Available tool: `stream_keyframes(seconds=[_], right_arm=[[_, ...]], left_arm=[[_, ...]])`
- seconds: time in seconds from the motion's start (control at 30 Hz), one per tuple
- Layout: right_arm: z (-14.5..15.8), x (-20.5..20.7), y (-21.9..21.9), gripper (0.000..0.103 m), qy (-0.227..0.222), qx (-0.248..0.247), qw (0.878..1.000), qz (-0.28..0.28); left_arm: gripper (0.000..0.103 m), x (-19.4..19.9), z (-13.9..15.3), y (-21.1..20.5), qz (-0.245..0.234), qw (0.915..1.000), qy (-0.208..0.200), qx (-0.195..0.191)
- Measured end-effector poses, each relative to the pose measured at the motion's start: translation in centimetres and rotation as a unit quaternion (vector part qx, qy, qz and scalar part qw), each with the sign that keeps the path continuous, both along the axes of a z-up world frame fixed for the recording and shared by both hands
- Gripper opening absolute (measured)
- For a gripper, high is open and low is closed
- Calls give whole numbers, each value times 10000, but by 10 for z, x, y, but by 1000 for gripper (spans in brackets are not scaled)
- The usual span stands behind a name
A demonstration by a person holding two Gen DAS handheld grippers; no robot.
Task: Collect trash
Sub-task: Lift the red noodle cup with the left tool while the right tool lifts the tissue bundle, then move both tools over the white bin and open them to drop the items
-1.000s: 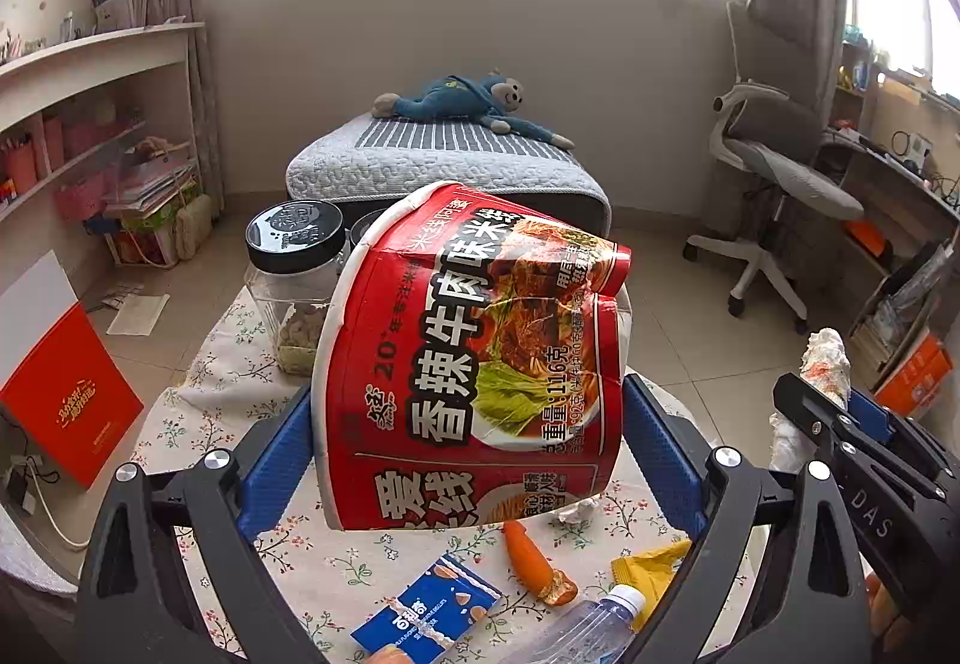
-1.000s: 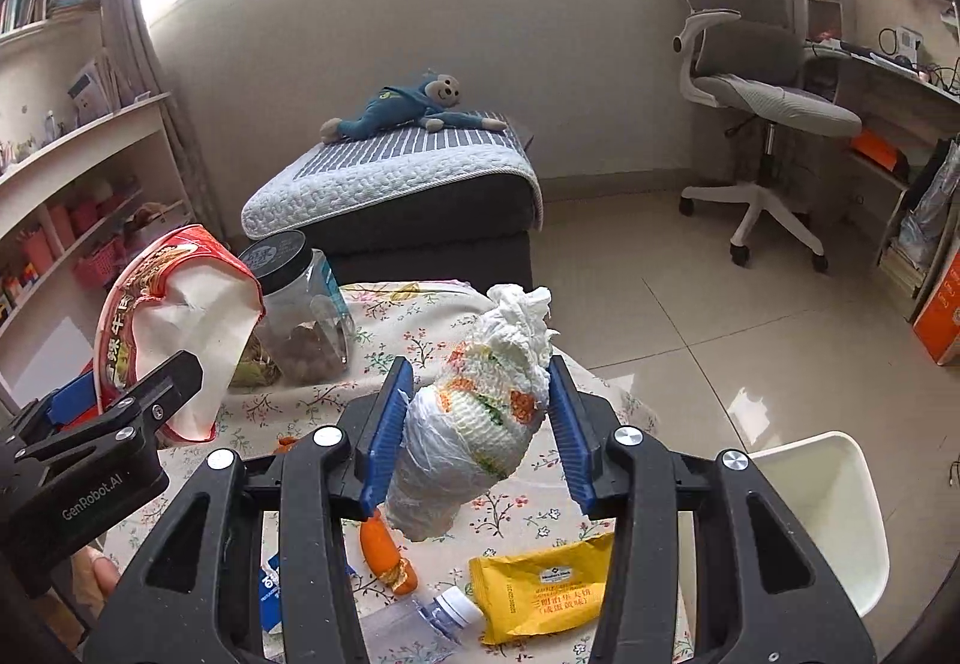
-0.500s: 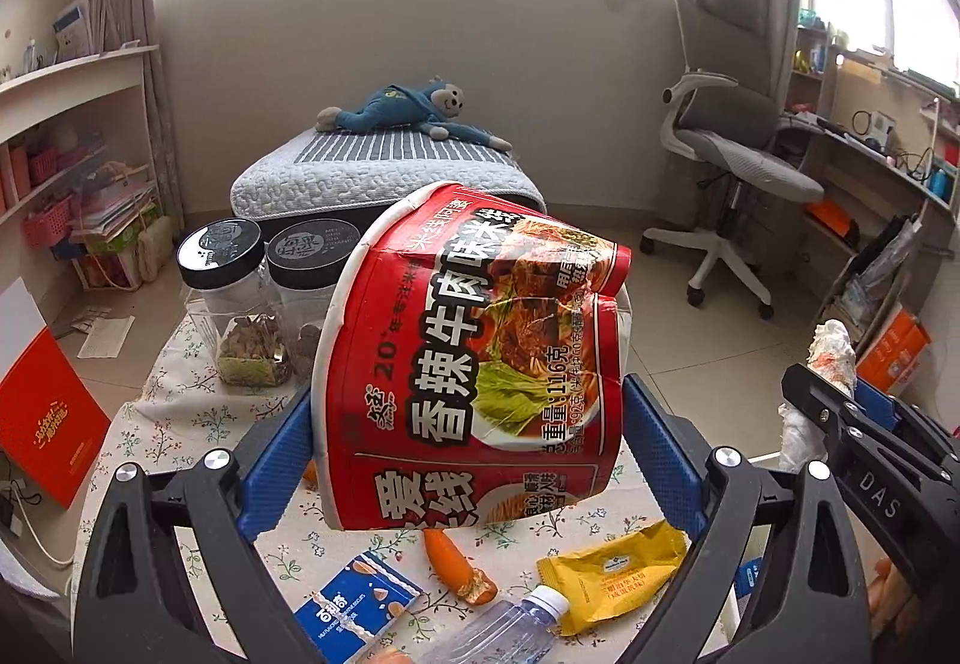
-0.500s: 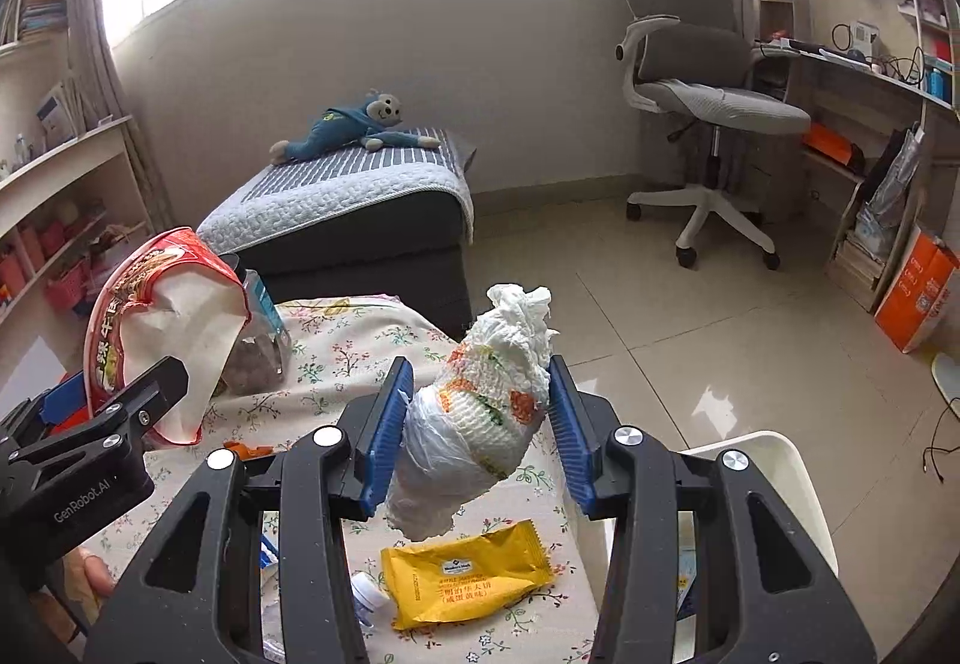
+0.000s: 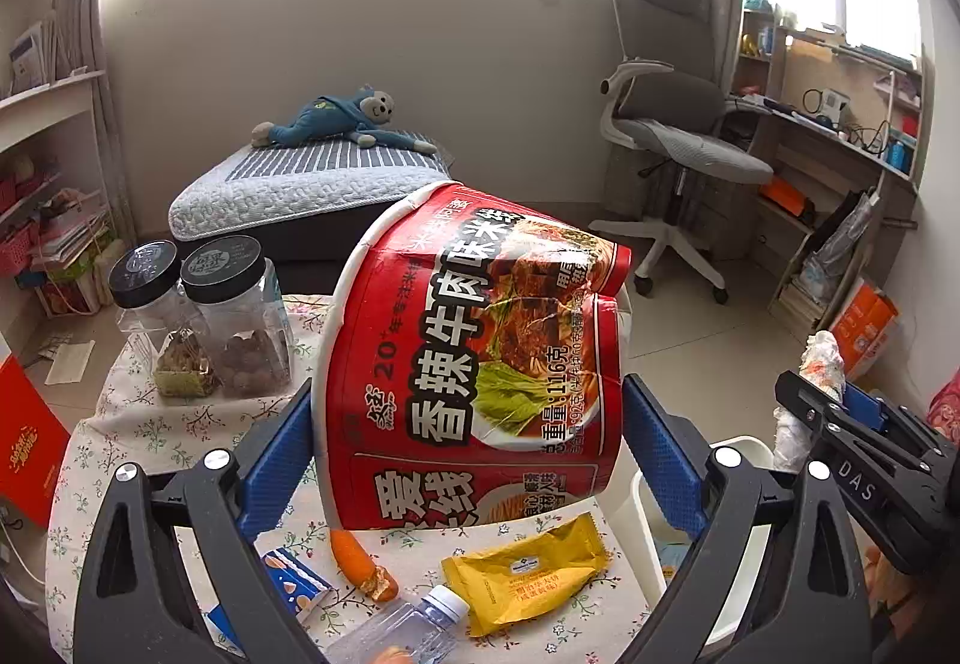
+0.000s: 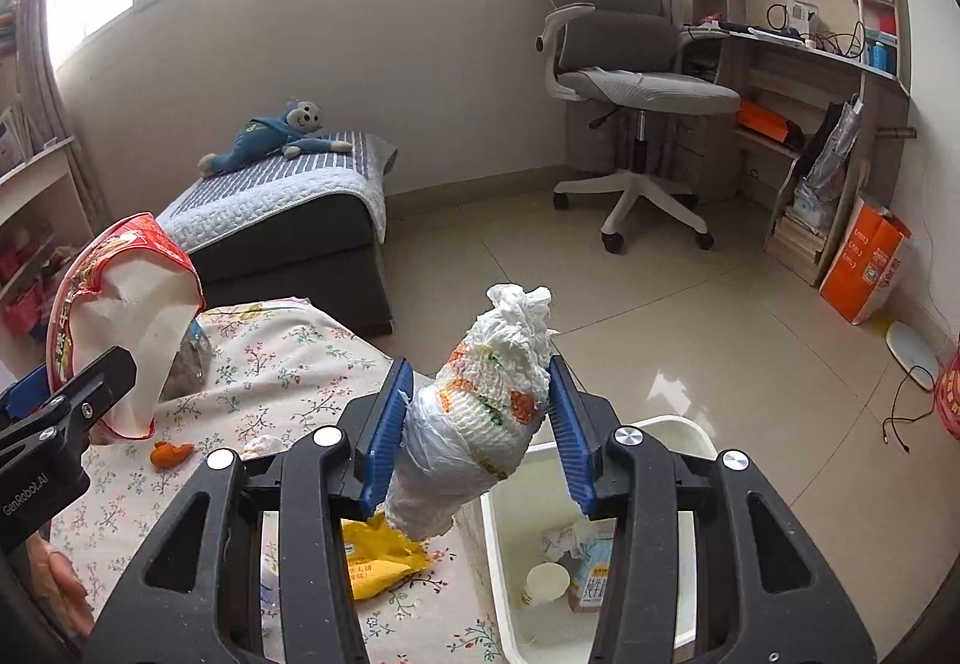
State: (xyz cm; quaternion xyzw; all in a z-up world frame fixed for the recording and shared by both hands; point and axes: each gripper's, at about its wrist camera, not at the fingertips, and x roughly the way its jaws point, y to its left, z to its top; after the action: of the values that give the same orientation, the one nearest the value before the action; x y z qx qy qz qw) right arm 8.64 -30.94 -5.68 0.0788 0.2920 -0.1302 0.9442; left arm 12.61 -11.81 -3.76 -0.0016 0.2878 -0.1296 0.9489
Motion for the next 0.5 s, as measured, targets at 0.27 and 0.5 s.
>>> stream_keyframes(seconds=[0.27, 0.5], right_arm=[[-2, -20, -41, 45, 21, -34, 9989, -467], [1, -44, -81, 78, -181, -26, 9927, -1192]], left_arm=[[92, -10, -4, -54, -481, 9988, -2, 68], [92, -23, -3, -99, -914, 9957, -90, 79]])
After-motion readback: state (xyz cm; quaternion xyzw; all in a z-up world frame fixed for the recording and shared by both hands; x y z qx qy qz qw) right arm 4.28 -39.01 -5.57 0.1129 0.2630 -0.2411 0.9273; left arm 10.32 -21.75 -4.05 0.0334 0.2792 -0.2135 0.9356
